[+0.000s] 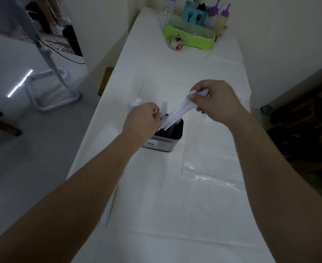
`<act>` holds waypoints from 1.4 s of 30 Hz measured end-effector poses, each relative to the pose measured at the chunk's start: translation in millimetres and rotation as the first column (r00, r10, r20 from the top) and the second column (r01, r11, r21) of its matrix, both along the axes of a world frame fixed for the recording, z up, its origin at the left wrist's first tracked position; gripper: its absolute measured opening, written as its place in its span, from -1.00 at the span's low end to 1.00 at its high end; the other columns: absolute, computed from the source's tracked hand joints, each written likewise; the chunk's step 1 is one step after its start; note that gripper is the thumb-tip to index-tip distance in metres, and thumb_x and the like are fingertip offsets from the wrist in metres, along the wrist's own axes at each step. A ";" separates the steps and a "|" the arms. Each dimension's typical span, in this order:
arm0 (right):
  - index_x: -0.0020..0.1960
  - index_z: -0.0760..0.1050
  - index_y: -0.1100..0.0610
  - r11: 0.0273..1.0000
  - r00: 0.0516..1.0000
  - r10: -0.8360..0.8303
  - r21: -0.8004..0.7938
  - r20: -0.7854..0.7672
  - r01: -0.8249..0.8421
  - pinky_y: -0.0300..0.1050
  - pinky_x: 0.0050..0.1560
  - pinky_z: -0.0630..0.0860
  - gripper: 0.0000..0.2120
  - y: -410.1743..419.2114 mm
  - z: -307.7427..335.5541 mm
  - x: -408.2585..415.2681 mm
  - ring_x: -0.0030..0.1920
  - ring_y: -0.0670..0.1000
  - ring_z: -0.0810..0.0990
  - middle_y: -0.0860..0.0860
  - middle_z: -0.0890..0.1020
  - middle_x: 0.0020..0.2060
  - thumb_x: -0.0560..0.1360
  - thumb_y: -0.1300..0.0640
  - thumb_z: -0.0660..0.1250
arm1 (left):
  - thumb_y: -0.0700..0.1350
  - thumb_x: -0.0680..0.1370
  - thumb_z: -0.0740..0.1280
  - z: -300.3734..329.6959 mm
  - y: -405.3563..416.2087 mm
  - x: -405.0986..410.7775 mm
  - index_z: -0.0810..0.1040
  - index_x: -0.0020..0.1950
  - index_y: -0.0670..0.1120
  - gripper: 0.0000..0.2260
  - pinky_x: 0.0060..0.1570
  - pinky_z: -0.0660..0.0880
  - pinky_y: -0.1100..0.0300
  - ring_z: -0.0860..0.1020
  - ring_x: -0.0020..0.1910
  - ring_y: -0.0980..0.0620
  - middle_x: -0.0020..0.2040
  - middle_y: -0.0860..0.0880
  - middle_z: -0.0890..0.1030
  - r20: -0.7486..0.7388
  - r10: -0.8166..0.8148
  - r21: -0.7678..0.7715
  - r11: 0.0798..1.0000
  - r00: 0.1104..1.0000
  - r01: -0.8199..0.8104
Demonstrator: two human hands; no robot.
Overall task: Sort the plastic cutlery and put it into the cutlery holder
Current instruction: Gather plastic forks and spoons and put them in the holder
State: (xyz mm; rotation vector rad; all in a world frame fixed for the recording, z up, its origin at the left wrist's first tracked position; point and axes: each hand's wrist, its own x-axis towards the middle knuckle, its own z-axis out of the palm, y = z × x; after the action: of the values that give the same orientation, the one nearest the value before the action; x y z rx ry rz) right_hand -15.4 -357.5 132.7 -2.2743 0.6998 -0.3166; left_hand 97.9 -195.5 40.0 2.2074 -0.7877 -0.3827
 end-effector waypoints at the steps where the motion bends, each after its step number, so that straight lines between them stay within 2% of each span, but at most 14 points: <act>1: -0.10 0.60 0.10 1.000 1.000 0.000 0.002 -0.015 0.000 -0.21 -0.45 0.49 -0.96 0.0 -4.9 1.0 -0.49 -0.19 0.56 -0.07 0.60 -0.41 0.51 0.13 0.41 | -0.06 0.62 0.25 0.3 0.4 0.1 0.61 0.07 -0.06 -0.84 0.18 0.49 0.19 0.60 0.10 -0.02 -0.20 -0.09 0.69 0.003 0.007 -0.009 1.000 1.000 -0.007; 5: -0.07 0.61 0.13 1.000 1.000 -0.017 -0.024 -0.022 0.017 -0.31 -0.45 0.46 -0.93 -3.4 -9.4 4.7 -0.48 -0.19 0.56 -0.10 0.59 -0.39 0.52 0.13 0.40 | -0.09 0.63 0.25 -1.7 0.8 2.0 0.61 0.10 -0.04 -0.84 -0.05 0.38 0.33 0.51 0.30 -0.10 -0.17 -0.08 0.68 0.018 0.001 -0.016 1.000 1.000 -0.001; 8: -0.07 0.62 0.11 0.998 1.000 0.006 -0.070 -0.024 -0.008 -0.38 -0.43 0.43 -0.93 -4.1 -5.0 10.3 -0.42 -0.10 0.61 -0.14 0.58 -0.38 0.52 0.13 0.39 | -0.10 0.64 0.22 -2.2 0.2 1.8 0.59 0.12 -0.03 -0.83 -0.08 0.41 0.27 0.50 0.29 -0.19 -0.27 0.01 0.61 0.044 -0.021 -0.006 1.000 0.999 0.021; 10: -0.07 0.63 0.08 0.993 0.998 0.035 -0.109 -0.046 -0.039 -0.32 -0.36 0.48 -0.92 -1.8 -3.2 15.9 -0.30 0.01 0.65 -0.13 0.58 -0.34 0.52 0.10 0.38 | -0.11 0.63 0.21 -3.9 1.4 0.5 0.59 0.12 -0.02 -0.82 -0.06 0.52 0.19 0.53 0.24 -0.25 -0.33 0.06 0.57 0.018 -0.034 -0.037 0.999 0.999 0.034; 12: -0.04 0.64 0.08 0.985 0.995 0.068 -0.154 -0.077 -0.079 -0.42 -0.36 0.42 -0.90 1.2 -2.0 20.6 -0.18 0.02 0.63 -0.15 0.57 -0.31 0.53 0.09 0.36 | -0.11 0.63 0.21 -3.3 3.3 -2.0 0.57 0.19 -0.01 -0.80 -0.01 0.61 0.04 0.56 0.20 -0.25 -0.24 0.00 0.63 -0.015 -0.034 -0.069 0.997 0.999 0.033; 14: -0.01 0.64 0.10 0.977 0.991 0.091 -0.182 -0.094 -0.107 -0.45 -0.41 0.35 -0.88 3.4 -0.9 24.1 -0.14 0.01 0.62 -0.12 0.56 -0.29 0.54 0.09 0.35 | -0.09 0.63 0.21 -2.7 4.8 -5.6 0.51 0.23 -0.01 -0.80 -0.05 0.62 -0.05 0.62 0.05 -0.19 -0.12 -0.08 0.65 0.007 -0.016 -0.080 0.997 1.000 0.017; 16: -0.02 0.63 0.09 0.973 0.988 0.102 -0.194 -0.112 -0.122 -0.37 -0.40 0.38 -0.88 5.0 -1.4 26.8 -0.17 0.04 0.64 -0.06 0.58 -0.26 0.54 0.09 0.35 | -0.11 0.63 0.20 -3.1 6.3 -11.7 0.48 0.18 -0.08 -0.83 -0.09 0.60 -0.02 0.61 -0.16 -0.11 -0.10 -0.11 0.61 0.103 0.014 -0.077 0.997 0.995 -0.006; 19: -0.04 0.62 0.09 0.968 0.982 0.120 -0.202 -0.145 -0.148 -0.26 -0.38 0.48 -0.89 9.0 -4.4 30.6 -0.24 0.04 0.65 -0.03 0.58 -0.28 0.53 0.09 0.34 | -0.12 0.64 0.22 -6.5 9.0 -25.3 0.51 0.14 -0.15 -0.84 -0.14 0.54 0.11 0.56 -0.24 -0.04 -0.13 -0.04 0.54 0.168 0.033 -0.093 0.996 0.985 -0.017; 22: -0.02 0.62 0.12 0.954 0.968 0.160 -0.220 -0.192 -0.202 -0.28 -0.32 0.41 -0.88 11.9 -10.7 36.1 -0.23 0.00 0.59 -0.01 0.60 -0.25 0.53 0.11 0.33 | -0.14 0.64 0.22 -10.1 9.4 -30.2 0.52 0.14 -0.17 -0.84 -0.17 0.50 0.13 0.54 -0.26 -0.04 -0.17 -0.01 0.48 0.131 0.055 -0.082 0.996 0.990 -0.045; 25: 0.02 0.61 0.13 0.933 0.945 0.195 -0.249 -0.263 -0.261 -0.27 -0.23 0.35 -0.86 16.0 -24.3 43.9 -0.09 0.02 0.57 0.04 0.64 -0.08 0.54 0.11 0.32 | -0.18 0.64 0.21 -11.1 7.0 -25.7 0.49 0.20 -0.16 -0.82 -0.12 0.57 0.05 0.62 -0.19 -0.09 -0.12 -0.11 0.61 0.068 0.082 -0.096 0.992 0.994 -0.076; 28: 0.09 0.58 0.15 0.937 0.929 0.172 -0.238 -0.328 -0.257 -0.23 -0.12 0.32 -0.83 20.5 -43.1 50.5 -0.01 0.04 0.55 0.07 0.62 0.03 0.53 0.13 0.32 | -0.18 0.65 0.15 -9.8 3.0 -22.8 0.50 0.22 -0.17 -0.79 -0.07 0.59 -0.05 0.63 -0.21 -0.11 -0.11 -0.14 0.64 0.060 0.069 -0.088 0.994 0.996 -0.064; 33: 0.07 0.54 0.16 0.953 0.898 0.128 -0.197 -0.422 -0.228 -0.19 -0.19 0.33 -0.84 28.1 -69.5 52.7 -0.03 0.13 0.59 0.09 0.59 -0.08 0.50 0.19 0.29 | -0.19 0.65 0.15 -8.9 2.1 -21.0 0.52 0.25 -0.15 -0.76 -0.09 0.60 -0.04 0.64 -0.24 -0.10 -0.03 -0.16 0.62 0.059 0.035 -0.068 0.997 0.998 -0.031; 39: 0.16 0.35 0.16 0.988 0.946 -0.014 -0.150 -0.325 -0.037 -0.11 -0.24 0.36 -0.63 34.3 -74.4 49.6 -0.12 0.13 0.54 0.12 0.55 -0.10 0.45 0.10 0.41 | -0.23 0.63 0.16 -3.4 11.8 -22.6 0.45 0.35 -0.14 -0.71 -0.04 0.60 -0.06 0.65 -0.15 -0.12 0.06 -0.15 0.62 -0.051 0.020 -0.093 0.995 0.999 -0.025; 42: 0.19 0.38 0.21 0.983 0.953 -0.005 -0.177 -0.301 -0.051 -0.12 -0.19 0.32 -0.53 33.6 -72.6 47.9 -0.05 0.14 0.54 0.14 0.56 -0.03 0.41 0.07 0.48 | -0.25 0.61 0.19 3.1 18.0 -25.0 0.46 0.32 -0.11 -0.71 -0.07 0.62 -0.03 0.64 -0.12 -0.10 0.01 -0.12 0.64 -0.138 0.032 -0.157 0.986 0.990 -0.053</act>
State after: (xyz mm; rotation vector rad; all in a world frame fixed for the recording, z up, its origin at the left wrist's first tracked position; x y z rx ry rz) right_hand 32.5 -323.9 60.1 -2.5354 0.8253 -0.0202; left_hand 72.9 -177.4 43.1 2.0222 -0.6731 -0.4275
